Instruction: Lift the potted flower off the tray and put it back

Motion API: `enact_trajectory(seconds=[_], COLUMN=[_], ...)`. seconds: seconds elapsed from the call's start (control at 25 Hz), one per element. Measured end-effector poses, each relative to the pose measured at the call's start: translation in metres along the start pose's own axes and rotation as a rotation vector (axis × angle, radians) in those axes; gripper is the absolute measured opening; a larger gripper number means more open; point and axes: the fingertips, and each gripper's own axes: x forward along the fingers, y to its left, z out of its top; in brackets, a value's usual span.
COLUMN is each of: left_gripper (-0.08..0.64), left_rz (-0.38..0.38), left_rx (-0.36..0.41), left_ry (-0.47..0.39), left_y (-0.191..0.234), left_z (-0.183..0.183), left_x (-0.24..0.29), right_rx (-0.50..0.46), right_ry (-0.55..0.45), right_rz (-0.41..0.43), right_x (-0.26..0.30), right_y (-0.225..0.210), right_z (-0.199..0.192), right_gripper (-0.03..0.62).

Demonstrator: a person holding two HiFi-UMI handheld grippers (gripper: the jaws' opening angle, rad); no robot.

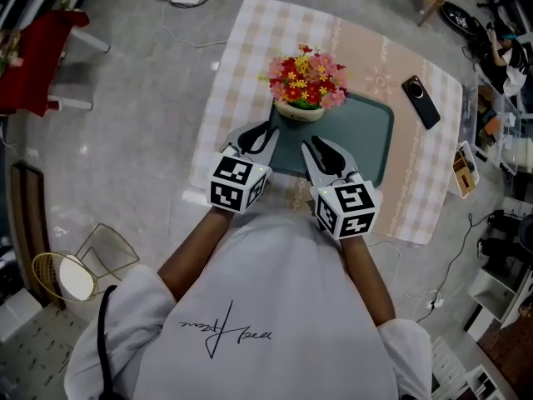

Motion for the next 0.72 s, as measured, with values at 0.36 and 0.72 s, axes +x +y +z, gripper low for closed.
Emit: enact_trajectory(seconds=[0.36, 0.72], left_gripper=[0.166, 0.245], left_rz=[-0.049, -0.056], left_rx=[-0.012, -0.038], left_ry=[0.018, 0.037], left_y=[0.001, 0.008], left_z=[0.001, -0.005], left_x=[0.023, 0.040], right_rx=[0.010, 0.026], right_ry=[0.029, 0.050], right_rz=[-0.001, -0.003], right_x=[0.010, 0.028], right_y=[-0.015, -0.037], right_z=[-0.003, -0.007], right_gripper=[0.144, 0.214])
